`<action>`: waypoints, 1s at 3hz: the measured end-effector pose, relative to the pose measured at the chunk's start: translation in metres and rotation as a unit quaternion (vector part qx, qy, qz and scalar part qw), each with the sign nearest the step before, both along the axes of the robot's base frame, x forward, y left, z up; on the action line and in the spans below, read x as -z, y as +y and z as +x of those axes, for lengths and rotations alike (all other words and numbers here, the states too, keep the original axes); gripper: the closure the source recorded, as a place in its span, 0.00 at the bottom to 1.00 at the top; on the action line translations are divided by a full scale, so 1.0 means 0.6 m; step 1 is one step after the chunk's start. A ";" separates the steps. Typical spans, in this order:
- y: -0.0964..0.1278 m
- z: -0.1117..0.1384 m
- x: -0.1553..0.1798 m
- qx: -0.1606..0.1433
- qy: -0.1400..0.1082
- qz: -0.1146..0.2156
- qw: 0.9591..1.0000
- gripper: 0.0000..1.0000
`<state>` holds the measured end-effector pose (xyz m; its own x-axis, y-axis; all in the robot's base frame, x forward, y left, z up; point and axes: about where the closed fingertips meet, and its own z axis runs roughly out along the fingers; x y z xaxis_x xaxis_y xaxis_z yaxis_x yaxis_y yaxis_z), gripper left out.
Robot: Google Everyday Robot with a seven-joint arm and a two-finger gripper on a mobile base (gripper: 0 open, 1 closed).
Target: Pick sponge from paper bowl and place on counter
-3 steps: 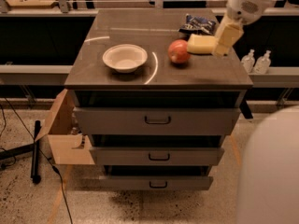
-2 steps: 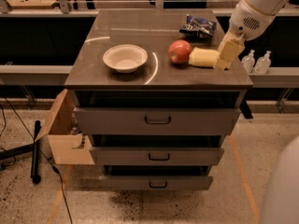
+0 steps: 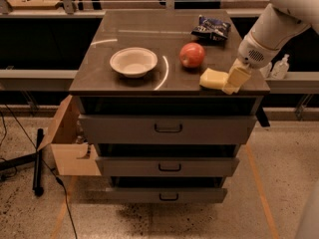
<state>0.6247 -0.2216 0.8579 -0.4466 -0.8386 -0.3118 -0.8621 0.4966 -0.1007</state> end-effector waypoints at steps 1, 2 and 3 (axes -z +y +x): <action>-0.008 0.024 0.013 0.001 -0.017 -0.007 1.000 1.00; -0.012 0.051 0.001 0.001 -0.045 -0.013 0.999 0.82; -0.012 0.075 -0.019 -0.003 -0.065 -0.019 0.998 0.58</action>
Offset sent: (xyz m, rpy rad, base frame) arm 0.0498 -0.0121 0.0137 -0.0380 -0.1633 -0.0049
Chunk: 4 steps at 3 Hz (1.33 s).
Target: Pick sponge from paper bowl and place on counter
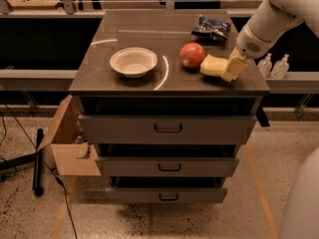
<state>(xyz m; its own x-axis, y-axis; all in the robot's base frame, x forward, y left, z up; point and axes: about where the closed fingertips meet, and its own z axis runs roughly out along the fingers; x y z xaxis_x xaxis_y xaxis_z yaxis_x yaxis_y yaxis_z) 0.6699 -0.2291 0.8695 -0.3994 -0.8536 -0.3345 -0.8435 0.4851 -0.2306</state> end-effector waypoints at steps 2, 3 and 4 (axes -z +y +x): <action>0.012 0.018 0.005 -0.014 0.007 -0.001 1.000 0.12; 0.014 0.014 0.000 -0.017 0.014 -0.006 1.000 0.00; 0.007 -0.008 -0.026 -0.008 0.005 -0.007 1.000 0.00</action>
Offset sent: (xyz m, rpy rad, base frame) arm 0.0137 0.0086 0.0010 -0.0034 0.0241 0.0421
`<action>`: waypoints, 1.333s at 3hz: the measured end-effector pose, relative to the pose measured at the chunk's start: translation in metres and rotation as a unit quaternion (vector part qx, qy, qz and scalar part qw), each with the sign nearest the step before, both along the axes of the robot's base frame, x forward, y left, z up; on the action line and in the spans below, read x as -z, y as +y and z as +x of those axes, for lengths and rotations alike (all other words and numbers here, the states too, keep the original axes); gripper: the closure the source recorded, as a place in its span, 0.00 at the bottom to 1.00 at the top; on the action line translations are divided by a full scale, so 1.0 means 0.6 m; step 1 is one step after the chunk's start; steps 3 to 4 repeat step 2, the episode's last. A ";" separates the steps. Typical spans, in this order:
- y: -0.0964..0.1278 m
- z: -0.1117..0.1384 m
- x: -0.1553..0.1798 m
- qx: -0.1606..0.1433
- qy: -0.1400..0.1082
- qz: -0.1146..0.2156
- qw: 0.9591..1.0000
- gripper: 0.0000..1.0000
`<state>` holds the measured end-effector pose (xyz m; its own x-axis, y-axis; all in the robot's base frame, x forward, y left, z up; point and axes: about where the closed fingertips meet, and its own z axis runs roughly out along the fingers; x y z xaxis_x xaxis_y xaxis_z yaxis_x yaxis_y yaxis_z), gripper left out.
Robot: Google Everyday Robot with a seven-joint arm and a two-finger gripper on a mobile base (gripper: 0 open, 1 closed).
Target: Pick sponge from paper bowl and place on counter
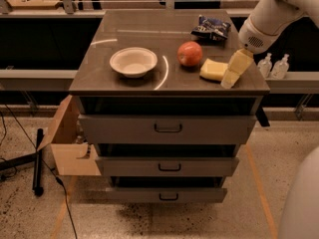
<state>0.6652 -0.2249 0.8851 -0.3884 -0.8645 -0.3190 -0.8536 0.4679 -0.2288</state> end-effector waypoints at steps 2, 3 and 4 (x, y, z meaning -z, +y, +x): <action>-0.021 -0.061 -0.045 0.022 0.006 -0.025 0.999 0.00; -0.021 -0.061 -0.045 0.022 0.006 -0.025 0.999 0.00; -0.021 -0.061 -0.045 0.022 0.006 -0.025 0.999 0.00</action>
Offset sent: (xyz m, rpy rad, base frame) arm -0.0288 -0.0106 0.0191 -0.0418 0.0156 -0.0374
